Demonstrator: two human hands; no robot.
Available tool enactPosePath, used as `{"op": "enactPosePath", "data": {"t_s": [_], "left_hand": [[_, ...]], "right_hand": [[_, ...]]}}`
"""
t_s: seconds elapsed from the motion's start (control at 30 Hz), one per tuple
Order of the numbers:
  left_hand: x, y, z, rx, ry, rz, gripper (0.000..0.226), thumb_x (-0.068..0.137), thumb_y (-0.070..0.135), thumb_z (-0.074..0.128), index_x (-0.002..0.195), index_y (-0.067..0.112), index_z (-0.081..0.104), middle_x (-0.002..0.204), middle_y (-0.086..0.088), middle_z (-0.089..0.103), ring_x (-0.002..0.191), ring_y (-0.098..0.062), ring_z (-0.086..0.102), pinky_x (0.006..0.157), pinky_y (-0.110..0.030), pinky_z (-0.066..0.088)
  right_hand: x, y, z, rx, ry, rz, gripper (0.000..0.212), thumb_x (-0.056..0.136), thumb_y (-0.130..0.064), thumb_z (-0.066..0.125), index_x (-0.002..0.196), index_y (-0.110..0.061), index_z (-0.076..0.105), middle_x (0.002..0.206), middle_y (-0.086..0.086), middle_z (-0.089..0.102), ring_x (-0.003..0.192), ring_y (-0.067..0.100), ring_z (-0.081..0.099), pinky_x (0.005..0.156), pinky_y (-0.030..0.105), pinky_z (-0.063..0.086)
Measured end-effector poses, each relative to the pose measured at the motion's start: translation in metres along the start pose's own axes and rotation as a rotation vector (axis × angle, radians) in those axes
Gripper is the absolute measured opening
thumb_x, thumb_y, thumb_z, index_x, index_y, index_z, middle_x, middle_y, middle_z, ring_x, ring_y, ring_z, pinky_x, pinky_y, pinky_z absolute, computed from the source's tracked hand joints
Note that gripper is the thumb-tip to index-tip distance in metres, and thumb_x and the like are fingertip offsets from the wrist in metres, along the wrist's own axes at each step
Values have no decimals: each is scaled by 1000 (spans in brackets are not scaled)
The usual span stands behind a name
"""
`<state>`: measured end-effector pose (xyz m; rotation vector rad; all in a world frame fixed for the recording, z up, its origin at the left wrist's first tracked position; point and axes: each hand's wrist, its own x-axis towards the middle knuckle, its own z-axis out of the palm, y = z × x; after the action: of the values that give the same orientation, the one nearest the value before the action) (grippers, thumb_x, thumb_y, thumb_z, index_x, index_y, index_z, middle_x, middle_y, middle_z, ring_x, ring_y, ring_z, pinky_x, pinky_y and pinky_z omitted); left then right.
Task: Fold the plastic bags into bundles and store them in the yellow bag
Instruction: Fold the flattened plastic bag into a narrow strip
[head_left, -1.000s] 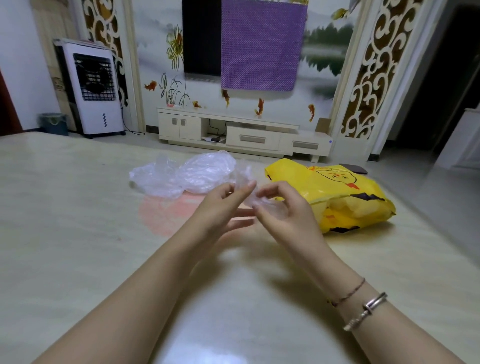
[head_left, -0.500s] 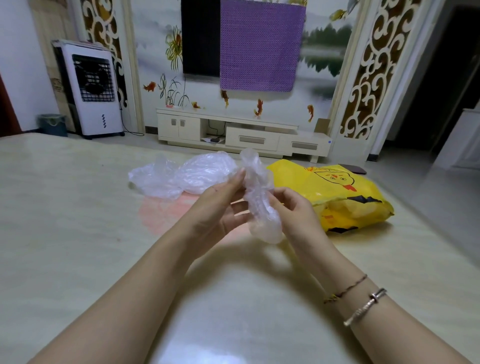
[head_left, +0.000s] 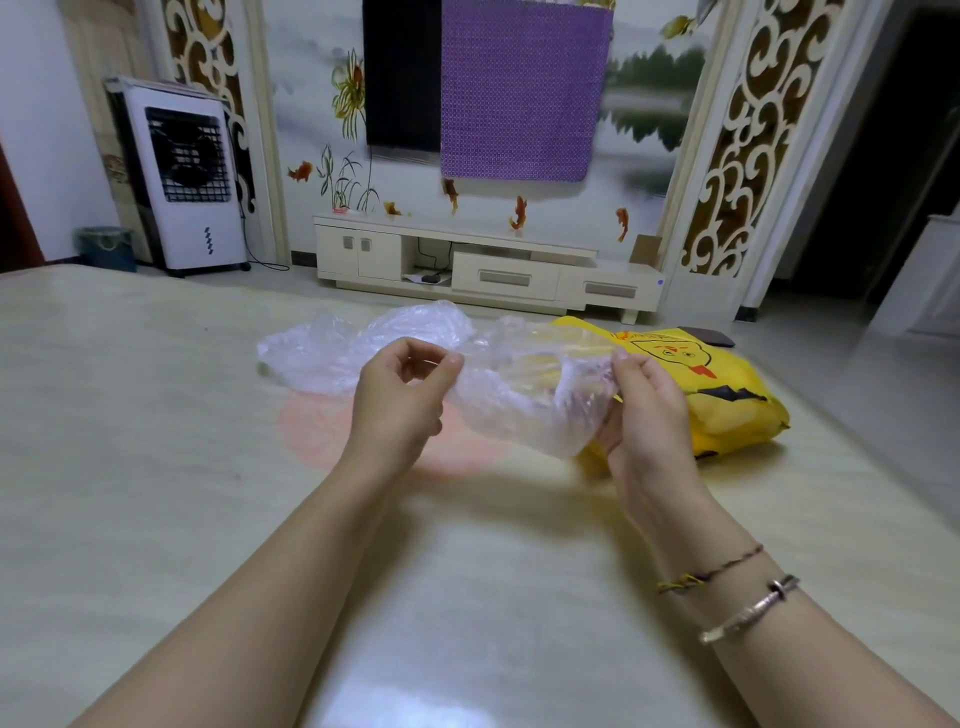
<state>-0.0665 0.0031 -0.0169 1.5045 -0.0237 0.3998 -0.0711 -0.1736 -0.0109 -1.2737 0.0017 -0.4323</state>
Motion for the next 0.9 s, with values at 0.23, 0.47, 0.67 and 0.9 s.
{"op": "enactPosePath", "data": {"t_s": [0.23, 0.47, 0.67, 0.9], "left_hand": [[2, 5, -5, -49, -159, -175, 19, 85, 25, 63, 102, 17, 65, 98, 3, 66, 81, -14, 60, 80, -28, 48], [3, 12, -16, -82, -567, -370, 57, 82, 57, 62, 115, 12, 68, 110, -11, 70, 92, -23, 68, 86, -40, 53], [5, 8, -14, -29, -321, -195, 3, 87, 10, 69, 85, 11, 71, 86, -6, 69, 74, -23, 64, 89, -52, 51], [13, 7, -15, 5, -48, 30, 10, 93, 15, 62, 85, 16, 66, 80, -6, 63, 79, -30, 65, 63, -31, 52]], "right_hand": [[1, -1, 0, -204, -39, -32, 19, 99, -24, 47, 83, -21, 54, 96, 17, 68, 76, 28, 59, 65, 36, 49], [-8, -7, -3, -379, -404, -42, 17, 95, -19, 57, 91, -8, 69, 82, 9, 65, 73, 21, 56, 60, 29, 42], [-9, -9, 0, -388, -371, 71, 61, 83, -54, 62, 91, 6, 61, 76, 15, 59, 73, 16, 52, 69, 30, 37], [-12, 2, 10, -389, -269, 105, 8, 94, -13, 56, 94, -6, 54, 71, 5, 50, 50, 15, 52, 46, 25, 49]]}}
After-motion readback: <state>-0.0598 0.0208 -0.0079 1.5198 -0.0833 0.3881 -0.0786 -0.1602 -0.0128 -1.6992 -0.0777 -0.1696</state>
